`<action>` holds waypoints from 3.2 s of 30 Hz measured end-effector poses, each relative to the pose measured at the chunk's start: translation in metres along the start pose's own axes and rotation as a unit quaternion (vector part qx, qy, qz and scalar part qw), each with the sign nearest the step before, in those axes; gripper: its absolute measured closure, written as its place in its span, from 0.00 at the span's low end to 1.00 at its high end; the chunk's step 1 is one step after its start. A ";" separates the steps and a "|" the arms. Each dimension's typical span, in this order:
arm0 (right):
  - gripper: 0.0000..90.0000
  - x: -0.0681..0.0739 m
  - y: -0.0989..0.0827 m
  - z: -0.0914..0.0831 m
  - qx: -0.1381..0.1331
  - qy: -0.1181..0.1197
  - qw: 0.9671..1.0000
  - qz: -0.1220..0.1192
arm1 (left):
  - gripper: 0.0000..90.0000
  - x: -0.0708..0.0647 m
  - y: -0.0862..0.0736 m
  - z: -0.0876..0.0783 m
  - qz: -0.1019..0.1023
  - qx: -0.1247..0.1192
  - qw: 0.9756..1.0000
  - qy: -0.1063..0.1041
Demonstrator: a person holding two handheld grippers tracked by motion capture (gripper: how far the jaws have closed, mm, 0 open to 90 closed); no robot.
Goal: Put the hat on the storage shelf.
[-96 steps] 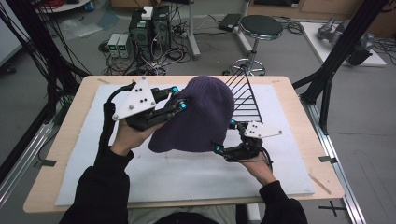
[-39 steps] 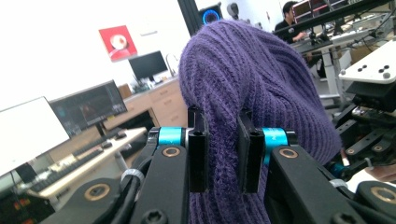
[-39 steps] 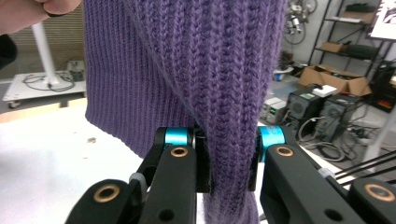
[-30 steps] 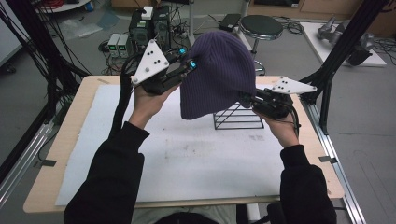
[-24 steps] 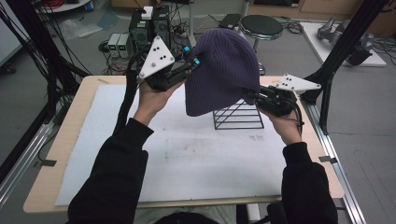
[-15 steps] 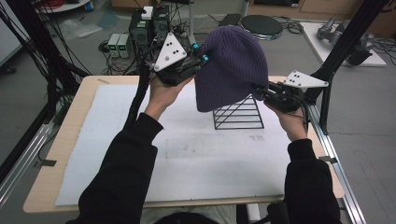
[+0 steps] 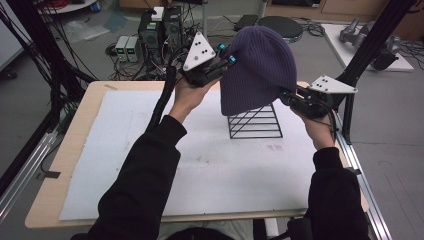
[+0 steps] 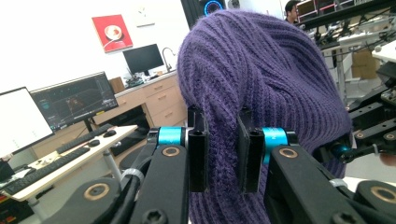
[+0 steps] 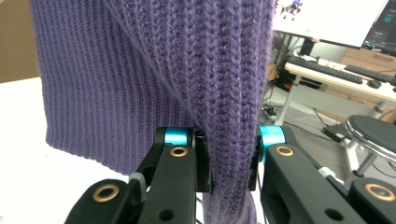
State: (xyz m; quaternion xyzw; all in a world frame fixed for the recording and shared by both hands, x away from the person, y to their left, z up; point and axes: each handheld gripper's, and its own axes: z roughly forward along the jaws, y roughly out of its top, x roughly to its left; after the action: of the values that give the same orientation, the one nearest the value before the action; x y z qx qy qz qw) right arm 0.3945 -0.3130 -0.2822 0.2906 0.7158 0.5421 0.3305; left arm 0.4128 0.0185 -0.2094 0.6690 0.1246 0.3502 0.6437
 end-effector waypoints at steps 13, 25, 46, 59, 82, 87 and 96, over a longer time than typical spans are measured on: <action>0.90 -0.006 -0.005 0.011 0.009 -0.042 0.999 -0.003 | 0.87 -0.001 0.000 0.024 0.001 -0.009 1.000 0.020; 0.90 -0.006 -0.020 0.018 0.031 -0.059 0.998 0.006 | 0.87 -0.005 -0.017 0.036 0.001 0.007 1.000 0.017; 0.88 -0.009 -0.079 0.020 0.104 -0.048 0.993 0.011 | 0.86 -0.034 -0.064 0.050 -0.016 0.059 0.998 -0.019; 0.88 -0.011 -0.098 0.026 0.145 -0.053 0.988 0.021 | 0.86 -0.043 -0.088 0.054 -0.012 0.084 0.996 -0.020; 0.85 -0.024 -0.125 0.036 0.258 -0.023 0.965 0.032 | 0.85 -0.064 -0.108 0.065 0.024 0.125 0.991 -0.039; 0.79 -0.025 -0.126 0.036 0.257 -0.023 0.966 0.031 | 0.85 -0.065 -0.106 0.063 0.028 0.130 0.990 -0.037; 0.41 -0.030 -0.126 0.033 0.258 -0.070 0.962 0.058 | 0.80 -0.065 -0.106 0.062 0.004 0.129 0.991 -0.039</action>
State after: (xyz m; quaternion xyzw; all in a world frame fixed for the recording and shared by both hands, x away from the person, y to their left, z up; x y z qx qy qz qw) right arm 0.4314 -0.3477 -0.4059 0.4444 0.7883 0.3353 0.2619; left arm 0.4348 -0.0543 -0.3251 0.7599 0.1407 0.3069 0.5555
